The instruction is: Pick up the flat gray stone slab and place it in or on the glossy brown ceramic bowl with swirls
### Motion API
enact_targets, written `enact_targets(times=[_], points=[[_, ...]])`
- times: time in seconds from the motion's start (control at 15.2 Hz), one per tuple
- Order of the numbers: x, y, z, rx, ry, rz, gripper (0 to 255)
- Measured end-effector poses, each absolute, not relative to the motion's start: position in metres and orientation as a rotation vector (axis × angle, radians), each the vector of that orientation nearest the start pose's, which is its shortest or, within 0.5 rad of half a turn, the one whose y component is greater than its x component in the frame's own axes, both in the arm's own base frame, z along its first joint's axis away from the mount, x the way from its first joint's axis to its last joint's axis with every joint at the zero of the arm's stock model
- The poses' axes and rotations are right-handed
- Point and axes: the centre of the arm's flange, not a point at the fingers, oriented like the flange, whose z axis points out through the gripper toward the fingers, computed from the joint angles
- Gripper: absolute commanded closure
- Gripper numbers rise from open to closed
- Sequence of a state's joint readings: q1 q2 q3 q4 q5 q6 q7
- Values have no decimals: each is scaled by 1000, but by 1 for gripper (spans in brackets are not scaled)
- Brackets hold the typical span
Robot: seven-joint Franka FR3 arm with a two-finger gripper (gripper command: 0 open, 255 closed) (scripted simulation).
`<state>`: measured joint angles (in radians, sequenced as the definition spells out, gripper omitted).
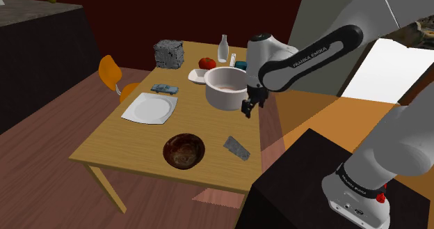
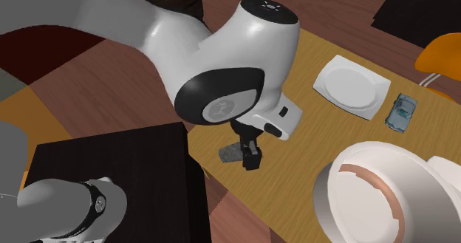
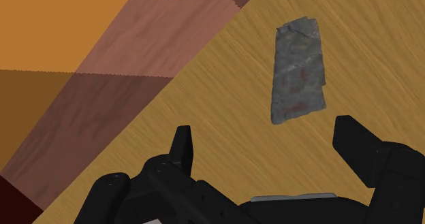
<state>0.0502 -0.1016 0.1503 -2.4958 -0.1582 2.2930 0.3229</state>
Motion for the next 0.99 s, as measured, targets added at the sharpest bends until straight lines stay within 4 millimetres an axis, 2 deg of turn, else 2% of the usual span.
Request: enact_targets(times=[0.59,0.86,0.99], points=[[477,120,200,-3317,-2,204,0],[483,121,171,-3322,-6,220,0],[479,120,160,-3322,-5,221,0]])
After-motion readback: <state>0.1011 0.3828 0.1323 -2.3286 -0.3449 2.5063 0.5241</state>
